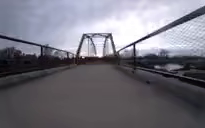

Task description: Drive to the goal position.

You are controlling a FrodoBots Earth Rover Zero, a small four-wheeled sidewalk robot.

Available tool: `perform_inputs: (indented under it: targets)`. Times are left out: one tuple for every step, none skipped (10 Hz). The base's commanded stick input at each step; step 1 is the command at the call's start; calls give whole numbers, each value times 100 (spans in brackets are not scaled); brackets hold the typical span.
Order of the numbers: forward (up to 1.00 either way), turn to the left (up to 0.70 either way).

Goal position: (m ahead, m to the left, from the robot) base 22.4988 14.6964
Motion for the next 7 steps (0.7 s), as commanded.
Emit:
perform_inputs:
  targets:
    - [100,0]
    - [100,0]
    - [100,0]
    - [100,0]
    - [100,0]
    - [100,0]
    - [100,0]
